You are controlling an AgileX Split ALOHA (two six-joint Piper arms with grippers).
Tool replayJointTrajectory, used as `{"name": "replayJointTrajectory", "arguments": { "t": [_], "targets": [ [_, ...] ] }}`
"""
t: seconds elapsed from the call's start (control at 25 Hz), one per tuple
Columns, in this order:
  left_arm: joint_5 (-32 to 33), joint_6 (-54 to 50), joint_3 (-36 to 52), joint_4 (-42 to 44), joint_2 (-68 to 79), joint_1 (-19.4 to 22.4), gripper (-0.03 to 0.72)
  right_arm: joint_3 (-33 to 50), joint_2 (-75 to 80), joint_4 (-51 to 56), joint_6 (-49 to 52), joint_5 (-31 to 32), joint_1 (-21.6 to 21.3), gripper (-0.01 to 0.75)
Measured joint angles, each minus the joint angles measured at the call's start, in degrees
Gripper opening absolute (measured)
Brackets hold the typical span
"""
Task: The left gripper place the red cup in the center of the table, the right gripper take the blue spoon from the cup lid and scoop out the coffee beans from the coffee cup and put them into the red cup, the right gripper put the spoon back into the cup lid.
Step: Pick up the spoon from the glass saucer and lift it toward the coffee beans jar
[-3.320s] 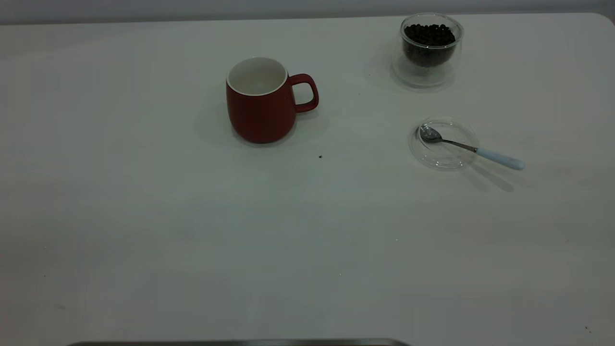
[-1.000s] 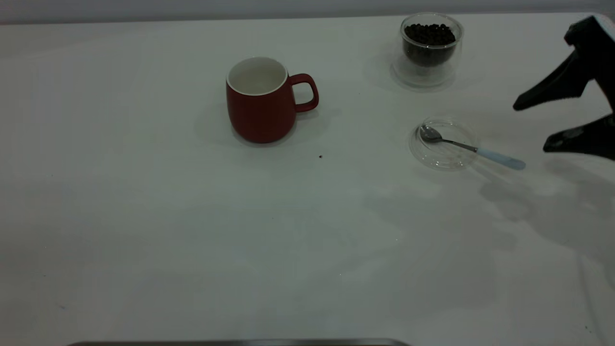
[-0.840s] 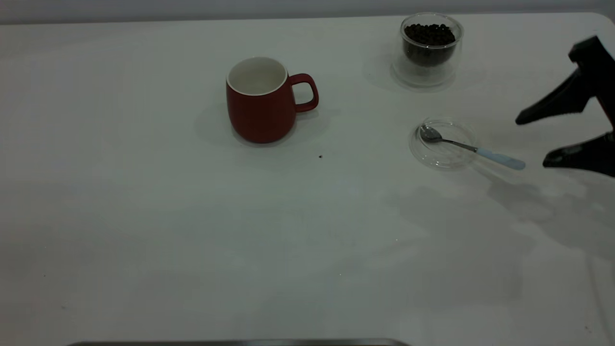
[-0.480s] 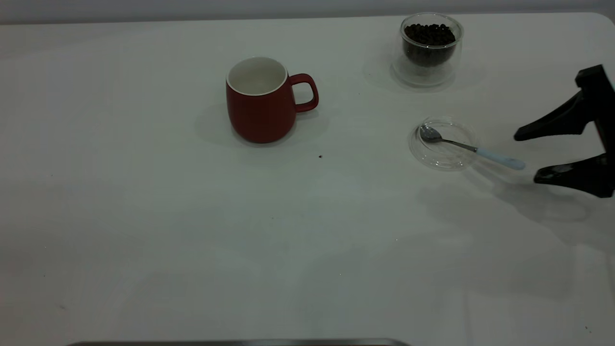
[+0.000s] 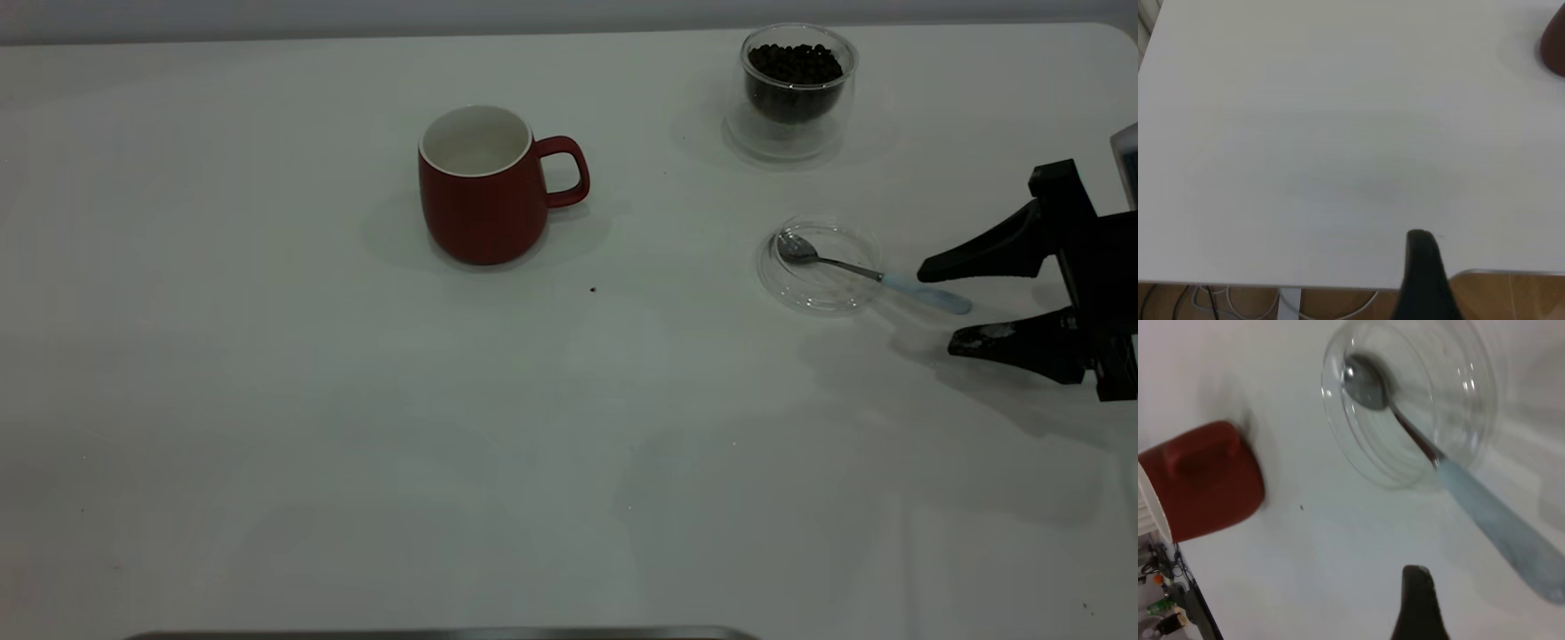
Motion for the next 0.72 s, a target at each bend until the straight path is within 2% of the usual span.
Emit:
{"name": "replayJointTrajectory", "arguments": {
  "t": [0.24, 0.72],
  "targets": [
    [0.00, -0.04, 0.00, 0.00, 0.00, 0.00, 0.586, -2.13, 1.05, 0.00, -0.51, 1.47, 0.00, 0.577],
    [0.00, -0.04, 0.00, 0.00, 0.00, 0.00, 0.586, -2.49, 1.24, 0.00, -0.57, 1.60, 0.00, 0.447]
  ]
}}
